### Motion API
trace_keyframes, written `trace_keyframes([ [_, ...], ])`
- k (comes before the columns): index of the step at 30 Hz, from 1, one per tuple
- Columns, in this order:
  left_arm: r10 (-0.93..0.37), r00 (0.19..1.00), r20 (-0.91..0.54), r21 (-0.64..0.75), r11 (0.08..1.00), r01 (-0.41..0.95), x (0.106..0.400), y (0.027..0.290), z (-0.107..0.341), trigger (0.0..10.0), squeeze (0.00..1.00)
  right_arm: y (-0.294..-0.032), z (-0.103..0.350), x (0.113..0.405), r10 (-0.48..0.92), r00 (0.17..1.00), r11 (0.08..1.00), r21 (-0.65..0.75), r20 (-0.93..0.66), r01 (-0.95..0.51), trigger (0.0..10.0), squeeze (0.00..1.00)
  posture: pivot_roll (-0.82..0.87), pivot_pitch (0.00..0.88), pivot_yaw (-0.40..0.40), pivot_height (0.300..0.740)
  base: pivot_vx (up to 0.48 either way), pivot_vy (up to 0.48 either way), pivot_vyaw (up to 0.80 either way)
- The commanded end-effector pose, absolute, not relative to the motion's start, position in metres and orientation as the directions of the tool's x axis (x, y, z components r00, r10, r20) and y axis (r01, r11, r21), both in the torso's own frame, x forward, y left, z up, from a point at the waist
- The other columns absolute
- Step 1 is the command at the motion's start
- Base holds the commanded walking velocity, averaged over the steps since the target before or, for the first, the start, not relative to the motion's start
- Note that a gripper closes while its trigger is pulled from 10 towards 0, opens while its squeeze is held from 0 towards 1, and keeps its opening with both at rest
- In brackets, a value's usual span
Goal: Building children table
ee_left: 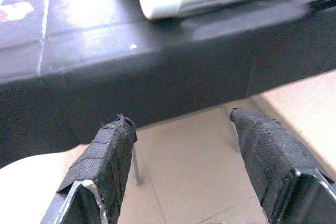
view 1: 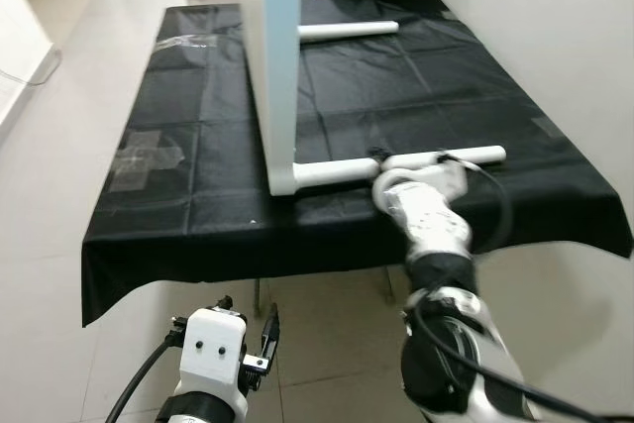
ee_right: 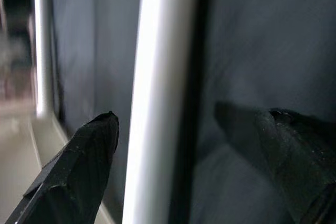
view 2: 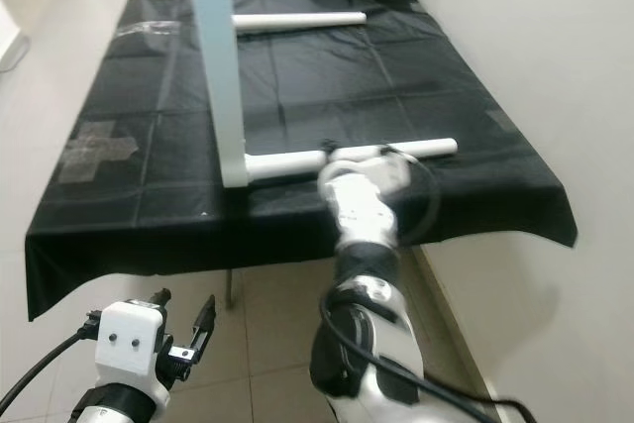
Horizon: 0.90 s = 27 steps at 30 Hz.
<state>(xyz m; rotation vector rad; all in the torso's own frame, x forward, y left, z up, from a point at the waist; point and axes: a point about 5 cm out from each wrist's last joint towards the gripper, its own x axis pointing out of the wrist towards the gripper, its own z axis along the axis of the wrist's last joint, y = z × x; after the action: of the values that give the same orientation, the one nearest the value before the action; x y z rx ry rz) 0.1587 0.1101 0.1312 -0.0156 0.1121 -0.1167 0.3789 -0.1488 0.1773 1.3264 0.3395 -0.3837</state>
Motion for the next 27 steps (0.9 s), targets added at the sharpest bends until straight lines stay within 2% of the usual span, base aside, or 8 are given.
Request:
trace_keyframes([
  [1, -0.127, 0.982, -0.137, -0.044, 0.992, 0.122, 0.158, 0.108, 0.125, 10.0, 0.0, -0.111, 0.135, 0.356, 0.046, 0.819, 0.13, 0.816, -0.572, 0.563, 10.0, 0.0, 0.07, 0.128, 0.003, 0.74, 0.0, 0.0, 0.0],
  [4, -0.127, 0.982, -0.138, -0.042, 0.992, 0.122, 0.159, 0.109, 0.124, 10.0, 0.0, -0.113, 0.138, 0.351, 0.051, 0.836, 0.213, 0.824, -0.546, 0.525, 10.0, 0.0, 0.07, 0.123, 0.008, 0.74, 0.0, 0.0, 0.0],
  [6, -0.127, 0.982, -0.141, -0.038, 0.992, 0.123, 0.161, 0.111, 0.122, 10.0, 0.0, -0.123, 0.147, 0.343, 0.045, 0.895, 0.512, 0.779, -0.445, 0.362, 10.0, 0.0, 0.05, 0.109, 0.012, 0.74, 0.0, 0.0, 0.0],
  [8, -0.127, 0.982, -0.141, -0.038, 0.992, 0.123, 0.161, 0.111, 0.122, 10.0, 0.0, -0.123, 0.147, 0.343, 0.045, 0.895, 0.512, 0.779, -0.445, 0.362, 10.0, 0.0, 0.05, 0.109, 0.012, 0.74, 0.0, 0.0, 0.0],
  [10, -0.129, 0.982, -0.14, -0.031, 0.992, 0.126, 0.165, 0.113, 0.119, 10.0, 0.0, -0.131, 0.158, 0.335, 0.063, 0.969, 0.827, 0.556, -0.237, 0.083, 10.0, 0.0, 0.05, 0.097, 0.011, 0.74, 0.0, 0.0, 0.0],
  [12, -0.129, 0.982, -0.137, -0.026, 0.992, 0.126, 0.166, 0.113, 0.118, 10.0, 0.0, -0.131, 0.163, 0.326, 0.115, 0.987, 0.926, 0.372, -0.116, -0.064, 10.0, 0.0, 0.05, 0.09, 0.013, 0.74, 0.0, 0.0, 0.0],
  [17, -0.124, 0.986, -0.114, 0.009, 0.992, 0.126, 0.168, 0.116, 0.118, 10.0, 0.0, -0.117, 0.156, 0.295, 0.295, 0.955, 0.955, 0.007, 0.028, -0.296, 10.0, 0.0, 0.05, 0.074, 0.011, 0.74, 0.0, 0.0, 0.0],
  [27, -0.122, 0.987, -0.105, 0.048, 0.991, 0.128, 0.172, 0.118, 0.116, 10.0, 0.0, -0.099, 0.142, 0.273, 0.4, 0.916, 0.912, -0.115, 0.03, -0.394, 10.0, 0.0, 0.05, 0.038, 0.009, 0.74, 0.0, 0.0, 0.0],
])
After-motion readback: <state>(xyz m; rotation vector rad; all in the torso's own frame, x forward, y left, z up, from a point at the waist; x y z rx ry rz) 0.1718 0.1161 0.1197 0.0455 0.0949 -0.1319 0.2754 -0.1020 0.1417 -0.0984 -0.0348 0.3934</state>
